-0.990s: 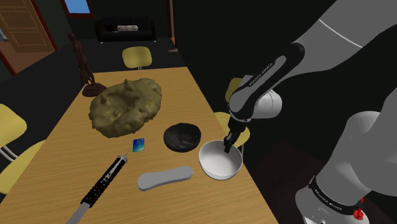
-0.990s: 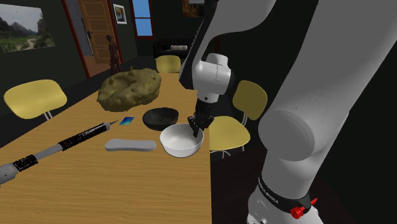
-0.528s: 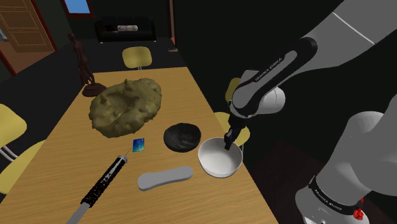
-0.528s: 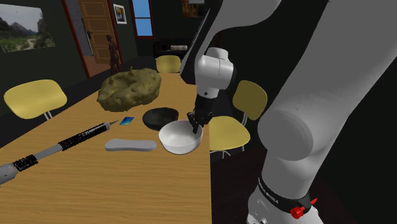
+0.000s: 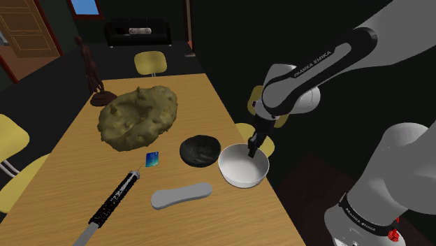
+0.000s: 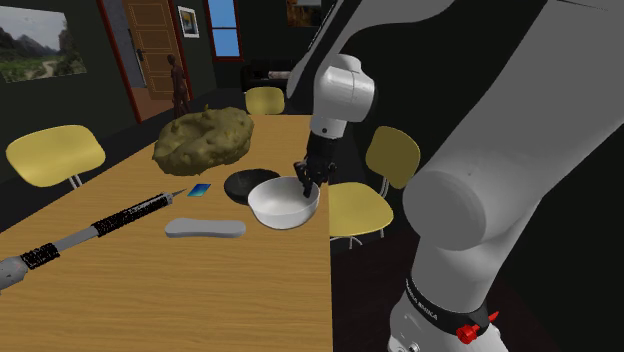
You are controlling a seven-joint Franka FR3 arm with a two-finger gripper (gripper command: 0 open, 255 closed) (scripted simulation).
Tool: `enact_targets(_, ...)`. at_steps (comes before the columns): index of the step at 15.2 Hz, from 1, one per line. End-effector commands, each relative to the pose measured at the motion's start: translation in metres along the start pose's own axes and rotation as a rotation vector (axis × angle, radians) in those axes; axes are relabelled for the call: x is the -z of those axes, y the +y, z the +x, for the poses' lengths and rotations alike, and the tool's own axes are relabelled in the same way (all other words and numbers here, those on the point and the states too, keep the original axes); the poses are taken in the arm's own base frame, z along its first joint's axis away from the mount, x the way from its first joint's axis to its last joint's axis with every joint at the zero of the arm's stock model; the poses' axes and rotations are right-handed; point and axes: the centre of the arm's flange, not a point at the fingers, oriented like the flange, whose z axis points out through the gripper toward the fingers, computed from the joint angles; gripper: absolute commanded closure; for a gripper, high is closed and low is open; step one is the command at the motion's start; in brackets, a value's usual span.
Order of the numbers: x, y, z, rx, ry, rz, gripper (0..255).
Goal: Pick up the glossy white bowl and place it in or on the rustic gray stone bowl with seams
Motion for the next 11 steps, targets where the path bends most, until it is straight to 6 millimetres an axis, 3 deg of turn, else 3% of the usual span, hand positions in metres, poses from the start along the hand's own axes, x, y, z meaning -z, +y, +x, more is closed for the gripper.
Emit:
enact_targets(1,0.011,-0.002,0.001,0.0,0.0,0.0,255)
enact_targets(11,0.062,-0.016,0.003,0.0,0.0,0.0,255)
